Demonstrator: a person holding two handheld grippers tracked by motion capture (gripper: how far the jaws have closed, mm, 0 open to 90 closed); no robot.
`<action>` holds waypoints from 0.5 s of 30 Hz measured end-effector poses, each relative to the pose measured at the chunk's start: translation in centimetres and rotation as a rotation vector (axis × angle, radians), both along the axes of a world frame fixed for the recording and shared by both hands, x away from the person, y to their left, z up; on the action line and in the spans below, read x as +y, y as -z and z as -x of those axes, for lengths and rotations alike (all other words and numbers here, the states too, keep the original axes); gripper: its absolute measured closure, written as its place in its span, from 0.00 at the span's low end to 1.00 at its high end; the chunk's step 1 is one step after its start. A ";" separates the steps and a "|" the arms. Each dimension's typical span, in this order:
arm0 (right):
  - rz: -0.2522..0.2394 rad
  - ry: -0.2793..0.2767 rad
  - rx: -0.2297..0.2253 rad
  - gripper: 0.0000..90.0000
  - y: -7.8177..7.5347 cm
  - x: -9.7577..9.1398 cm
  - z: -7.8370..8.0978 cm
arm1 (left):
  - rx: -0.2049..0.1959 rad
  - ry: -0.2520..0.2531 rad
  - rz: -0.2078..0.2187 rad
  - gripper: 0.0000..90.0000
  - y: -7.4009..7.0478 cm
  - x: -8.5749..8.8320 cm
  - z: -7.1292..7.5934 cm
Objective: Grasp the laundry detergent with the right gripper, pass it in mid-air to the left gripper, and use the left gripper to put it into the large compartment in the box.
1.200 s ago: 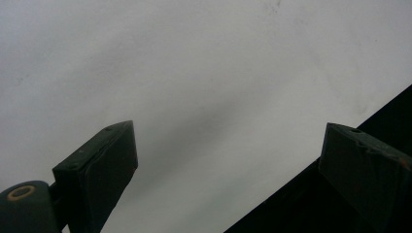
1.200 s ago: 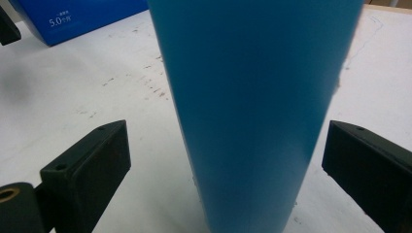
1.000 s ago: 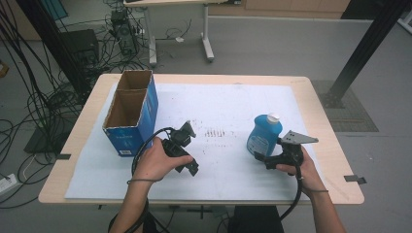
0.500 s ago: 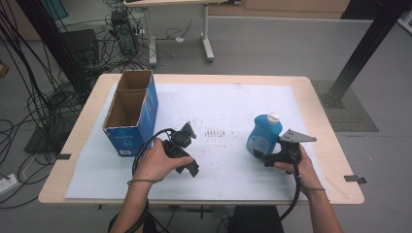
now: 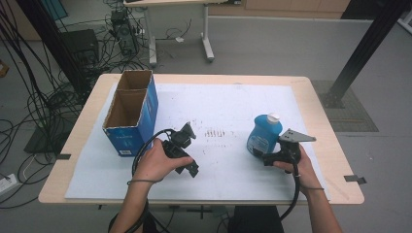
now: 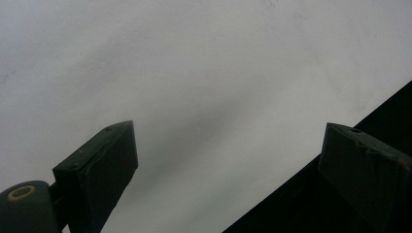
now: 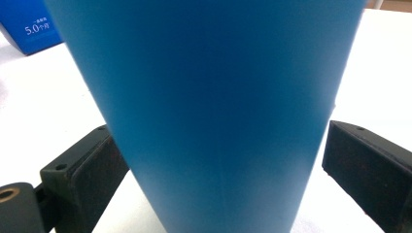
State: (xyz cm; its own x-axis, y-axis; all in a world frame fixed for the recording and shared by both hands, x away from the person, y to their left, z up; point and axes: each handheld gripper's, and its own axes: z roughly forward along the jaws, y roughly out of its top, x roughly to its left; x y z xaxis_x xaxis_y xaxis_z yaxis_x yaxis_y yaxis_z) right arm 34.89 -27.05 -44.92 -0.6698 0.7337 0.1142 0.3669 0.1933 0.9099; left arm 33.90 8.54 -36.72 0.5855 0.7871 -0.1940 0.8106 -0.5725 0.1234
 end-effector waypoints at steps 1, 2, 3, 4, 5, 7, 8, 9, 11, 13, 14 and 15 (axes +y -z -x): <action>-0.001 0.000 0.001 0.03 0.0 0.0 0.0 | 0.000 0.000 0.002 0.08 0.0 0.0 0.0; -0.001 0.000 0.001 0.03 0.0 0.0 0.0 | 0.000 0.001 0.002 0.08 0.0 0.0 0.0; 0.000 -0.002 -0.001 0.03 0.0 0.0 0.0 | 0.000 0.003 0.002 0.08 0.0 -0.1 0.1; 0.001 -0.004 -0.001 0.03 0.0 0.0 0.0 | 0.001 0.006 0.001 0.08 0.0 -0.1 0.1; 0.001 -0.003 -0.001 0.03 0.0 0.0 0.0 | 0.002 0.007 0.000 0.08 0.0 -0.1 0.1; 0.001 -0.004 0.000 0.03 0.0 0.0 -0.1 | 0.001 0.004 0.001 0.08 0.0 -0.1 0.1; 0.000 -0.003 -0.004 0.03 0.0 0.0 -0.1 | -0.001 0.003 0.001 0.08 0.0 0.0 0.1; 0.001 -0.003 -0.004 0.03 0.0 0.0 -0.1 | -0.001 0.003 0.001 0.08 0.0 0.0 0.1; -0.001 -0.003 -0.001 0.03 0.0 0.0 -0.1 | 0.000 0.004 0.000 0.08 -0.1 0.0 0.1; -0.003 -0.003 -0.001 0.03 0.1 0.0 -0.1 | -0.001 0.003 0.001 0.08 -0.1 0.0 0.1; -0.004 -0.002 0.000 0.03 0.1 0.0 -0.1 | -0.001 0.004 0.000 0.08 -0.1 0.0 0.1; -0.005 -0.002 0.000 0.03 0.1 0.0 -0.1 | -0.001 0.002 0.000 0.08 -0.1 0.0 0.1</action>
State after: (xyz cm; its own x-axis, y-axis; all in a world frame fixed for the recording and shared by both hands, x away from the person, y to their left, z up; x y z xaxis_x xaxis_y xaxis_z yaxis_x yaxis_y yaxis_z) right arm 34.97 -27.03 -44.98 -0.6711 0.7319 0.1182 0.3667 0.1891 0.9109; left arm 33.79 8.55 -36.65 0.5873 0.7859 -0.1935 0.8092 -0.5742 0.1244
